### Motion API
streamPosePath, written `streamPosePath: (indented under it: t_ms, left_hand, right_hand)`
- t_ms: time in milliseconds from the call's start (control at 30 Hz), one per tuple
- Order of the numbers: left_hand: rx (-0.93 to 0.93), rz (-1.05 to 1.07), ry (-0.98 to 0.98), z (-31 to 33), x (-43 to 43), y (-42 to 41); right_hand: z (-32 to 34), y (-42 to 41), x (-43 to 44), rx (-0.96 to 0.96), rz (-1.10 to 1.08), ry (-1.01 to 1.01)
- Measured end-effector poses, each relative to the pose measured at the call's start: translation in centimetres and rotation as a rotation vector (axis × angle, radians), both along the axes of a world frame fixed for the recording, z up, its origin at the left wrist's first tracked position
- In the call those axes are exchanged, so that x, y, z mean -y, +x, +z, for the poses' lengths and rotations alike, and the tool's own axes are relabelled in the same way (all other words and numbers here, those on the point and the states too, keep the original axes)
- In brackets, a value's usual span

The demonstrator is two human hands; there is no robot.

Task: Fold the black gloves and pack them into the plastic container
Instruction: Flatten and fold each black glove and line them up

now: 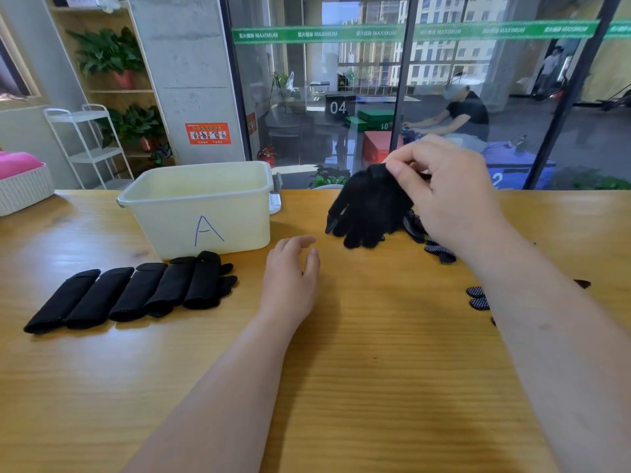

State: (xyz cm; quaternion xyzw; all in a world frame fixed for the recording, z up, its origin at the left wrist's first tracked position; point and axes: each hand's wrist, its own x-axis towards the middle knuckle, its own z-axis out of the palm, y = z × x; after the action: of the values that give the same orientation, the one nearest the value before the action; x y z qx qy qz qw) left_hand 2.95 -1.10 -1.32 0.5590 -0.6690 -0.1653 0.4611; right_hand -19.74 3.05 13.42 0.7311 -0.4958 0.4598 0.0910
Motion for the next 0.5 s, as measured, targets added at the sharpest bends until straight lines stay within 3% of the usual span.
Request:
streamPosePath:
  t_ms: [133,267,500]
  left_hand:
    - [-0.002,0.013,-0.055,0.1,0.1,-0.1]
    - [0.069,-0.036,-0.099,-0.1,-0.2,-0.5]
    - [0.427,-0.394,0.012,-1.4,-1.1,-2.6]
  right_hand:
    - [-4.6,0.7,-0.5,-0.14,0.11,0.084]
    - [-12.8,1.2,-2.1,-0.432,0.066,0.526]
    - [-14.3,-0.1,-4.6,-0.289,0.071,0.541]
